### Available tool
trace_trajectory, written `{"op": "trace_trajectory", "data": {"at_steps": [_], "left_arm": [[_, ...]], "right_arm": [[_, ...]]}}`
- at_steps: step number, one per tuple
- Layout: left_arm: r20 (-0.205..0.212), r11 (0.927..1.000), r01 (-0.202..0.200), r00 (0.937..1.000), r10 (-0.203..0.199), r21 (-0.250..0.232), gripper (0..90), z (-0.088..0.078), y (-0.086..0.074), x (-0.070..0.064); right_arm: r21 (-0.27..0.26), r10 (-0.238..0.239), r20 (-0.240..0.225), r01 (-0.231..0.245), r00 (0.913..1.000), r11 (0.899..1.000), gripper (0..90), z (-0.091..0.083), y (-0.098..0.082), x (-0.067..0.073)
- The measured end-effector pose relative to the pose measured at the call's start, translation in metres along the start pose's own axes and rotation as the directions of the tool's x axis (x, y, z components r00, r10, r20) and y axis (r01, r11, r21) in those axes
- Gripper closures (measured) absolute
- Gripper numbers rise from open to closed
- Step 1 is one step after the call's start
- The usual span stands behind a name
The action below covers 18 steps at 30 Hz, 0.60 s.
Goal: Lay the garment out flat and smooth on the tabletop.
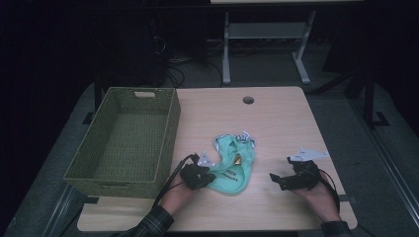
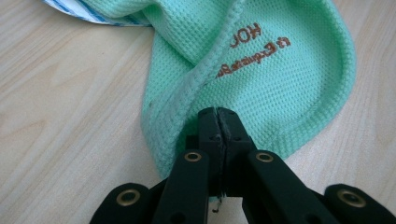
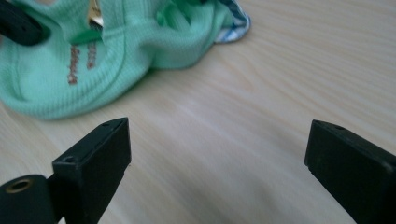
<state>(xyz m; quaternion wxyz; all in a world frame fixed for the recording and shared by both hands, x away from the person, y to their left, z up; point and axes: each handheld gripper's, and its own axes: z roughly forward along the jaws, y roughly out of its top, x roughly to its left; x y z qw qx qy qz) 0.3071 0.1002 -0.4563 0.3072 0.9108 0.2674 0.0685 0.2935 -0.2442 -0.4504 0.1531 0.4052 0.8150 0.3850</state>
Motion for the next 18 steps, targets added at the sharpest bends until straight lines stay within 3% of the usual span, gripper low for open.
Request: {"op": "trace_trajectory", "data": {"at_steps": [15,18], "left_arm": [[0.013,1.0000,0.001,0.9999,-0.001,0.001,88.5,0.001,0.001,0.002],[0.013,1.0000,-0.001,0.9999,0.001,0.000,88.5,0.001,0.001,0.002]], "right_arm": [[-0.047,-0.019,-0.072,0.015,0.9972,0.999,30.3,0.022,0.043,-0.009],[-0.018,-0.024,-0.075,0.022,0.9969,1.000,33.1,0.029,0.050,-0.010]]}}
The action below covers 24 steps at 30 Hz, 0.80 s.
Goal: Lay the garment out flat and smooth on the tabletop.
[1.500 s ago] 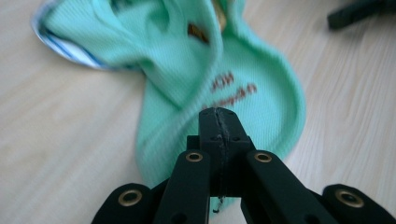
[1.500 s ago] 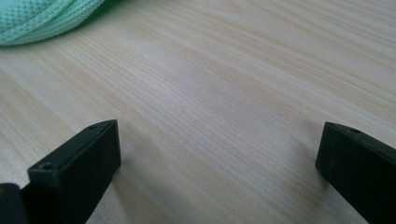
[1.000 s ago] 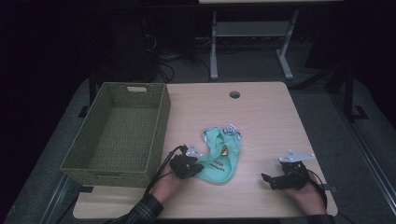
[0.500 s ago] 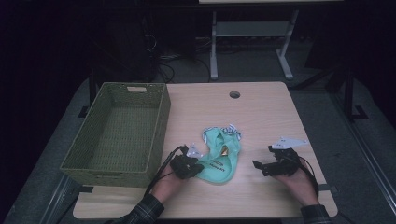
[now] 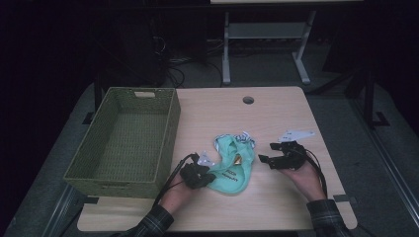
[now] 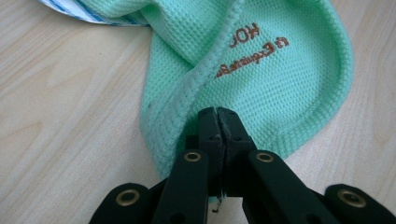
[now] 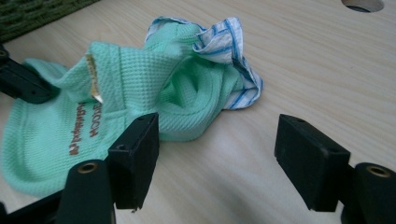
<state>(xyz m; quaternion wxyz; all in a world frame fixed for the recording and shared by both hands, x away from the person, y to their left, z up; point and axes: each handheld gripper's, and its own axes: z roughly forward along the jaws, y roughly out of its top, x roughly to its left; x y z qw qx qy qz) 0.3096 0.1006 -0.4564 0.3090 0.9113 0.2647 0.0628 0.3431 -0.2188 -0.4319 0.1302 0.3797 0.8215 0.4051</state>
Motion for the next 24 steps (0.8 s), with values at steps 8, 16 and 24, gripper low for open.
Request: {"op": "trace_trajectory", "data": {"at_steps": [8,16,24], "left_arm": [[0.004,1.0000,0.005,1.0000,-0.005,-0.003,88.5,0.000,0.000,0.000],[0.006,1.0000,0.005,1.0000,-0.005,-0.001,88.5,0.000,0.000,0.000],[0.006,1.0000,0.003,1.0000,-0.003,-0.002,88.5,0.000,0.000,0.000]], "right_arm": [[-0.026,-0.015,0.006,0.015,0.9999,1.000,53.1,0.013,0.015,-0.009],[0.014,0.015,-0.013,-0.015,0.9998,1.000,64.5,0.031,0.027,-0.021],[0.046,0.036,0.000,-0.036,0.9994,0.998,70.8,0.049,0.031,-0.030]]}}
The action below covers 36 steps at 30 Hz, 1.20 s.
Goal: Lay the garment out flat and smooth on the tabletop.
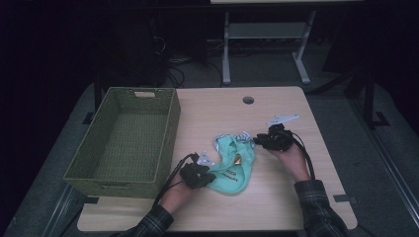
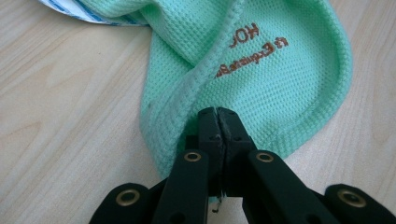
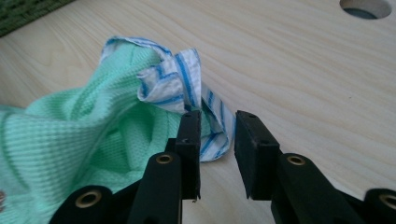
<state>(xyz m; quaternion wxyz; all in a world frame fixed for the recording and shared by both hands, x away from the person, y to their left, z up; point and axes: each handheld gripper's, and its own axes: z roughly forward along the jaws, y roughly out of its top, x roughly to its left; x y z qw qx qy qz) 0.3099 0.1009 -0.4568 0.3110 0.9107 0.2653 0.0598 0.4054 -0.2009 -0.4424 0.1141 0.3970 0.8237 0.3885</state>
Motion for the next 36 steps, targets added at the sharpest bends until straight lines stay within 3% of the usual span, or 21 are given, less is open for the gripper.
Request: {"op": "trace_trajectory", "data": {"at_steps": [6,17,22,27,31,36], "left_arm": [[-0.002,1.0000,-0.006,1.0000,0.006,0.002,88.5,0.000,0.000,0.000],[-0.002,0.9998,-0.018,0.9998,0.018,0.010,88.5,0.000,0.001,0.000],[0.001,0.9999,-0.014,0.9999,0.014,0.007,88.5,0.000,0.001,0.000],[0.002,0.9999,-0.014,0.9999,0.014,0.008,88.5,0.000,0.001,0.000],[0.002,0.9999,-0.014,0.9999,0.014,0.008,88.5,0.000,0.001,0.000],[0.003,0.9999,-0.013,0.9999,0.013,0.009,88.6,0.000,0.001,0.000]], "right_arm": [[0.024,-0.025,-0.013,0.025,0.9996,0.999,70.8,0.009,0.001,0.005],[0.016,-0.017,-0.051,0.018,0.9986,1.000,70.8,0.026,0.010,0.011],[0.042,-0.028,-0.068,0.031,0.9973,0.999,70.9,0.039,0.007,0.013],[0.068,-0.023,-0.091,0.029,0.9956,0.997,78.0,0.046,0.003,0.013],[0.053,-0.041,-0.090,0.046,0.9950,0.998,79.2,0.046,0.004,0.014],[0.019,-0.023,-0.067,0.024,0.9975,1.000,80.3,0.039,0.010,0.010]]}}
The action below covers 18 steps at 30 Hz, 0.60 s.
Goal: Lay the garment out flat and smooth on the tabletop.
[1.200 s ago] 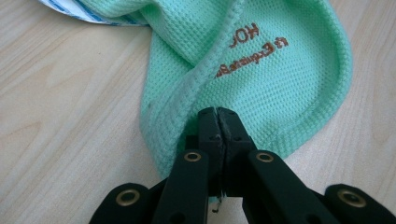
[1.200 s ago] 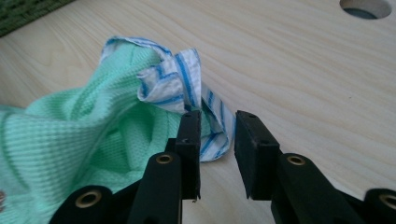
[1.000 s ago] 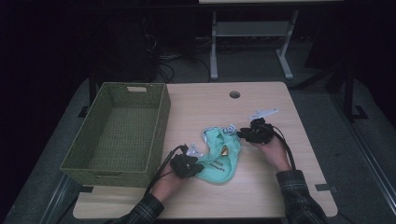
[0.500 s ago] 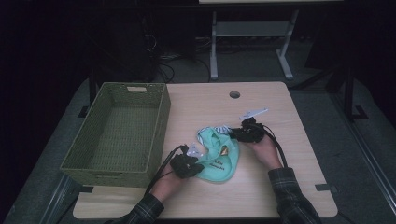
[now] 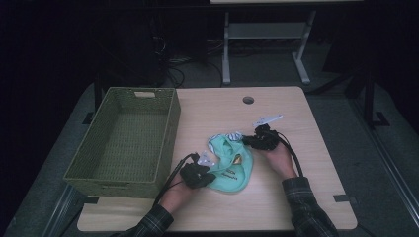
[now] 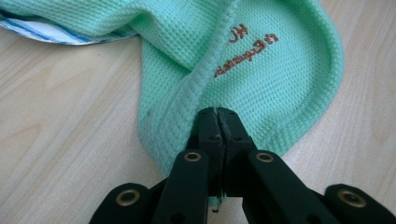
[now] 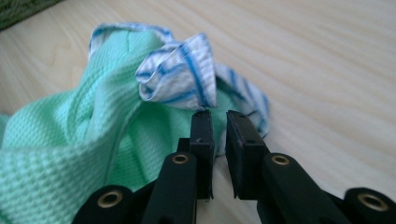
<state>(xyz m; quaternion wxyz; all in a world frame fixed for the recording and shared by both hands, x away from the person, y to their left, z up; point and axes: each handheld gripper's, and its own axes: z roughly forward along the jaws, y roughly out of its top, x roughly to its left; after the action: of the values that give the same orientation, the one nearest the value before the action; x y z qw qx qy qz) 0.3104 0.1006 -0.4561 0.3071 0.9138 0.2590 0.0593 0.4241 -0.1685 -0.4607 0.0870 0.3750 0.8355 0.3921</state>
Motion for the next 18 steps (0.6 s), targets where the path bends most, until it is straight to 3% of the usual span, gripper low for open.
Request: {"op": "trace_trajectory", "data": {"at_steps": [5,13,16,18], "left_arm": [[0.001,1.0000,0.000,1.0000,0.000,0.000,88.5,0.000,0.000,0.000],[0.001,1.0000,-0.003,1.0000,0.003,0.000,88.6,0.000,0.000,0.000],[0.001,1.0000,-0.004,1.0000,0.004,0.001,88.6,0.000,0.000,0.000],[0.002,1.0000,-0.004,1.0000,0.004,0.001,88.6,0.000,0.000,0.000]], "right_arm": [[-0.023,0.006,0.013,-0.006,0.9999,1.000,79.1,-0.002,0.012,-0.002],[0.024,0.000,-0.019,0.000,0.9998,1.000,76.1,0.019,0.014,-0.002],[0.029,0.015,-0.031,-0.014,0.9994,0.999,79.1,0.027,0.011,-0.003],[0.029,0.007,-0.040,-0.006,0.9992,1.000,86.3,0.030,0.011,-0.002]]}}
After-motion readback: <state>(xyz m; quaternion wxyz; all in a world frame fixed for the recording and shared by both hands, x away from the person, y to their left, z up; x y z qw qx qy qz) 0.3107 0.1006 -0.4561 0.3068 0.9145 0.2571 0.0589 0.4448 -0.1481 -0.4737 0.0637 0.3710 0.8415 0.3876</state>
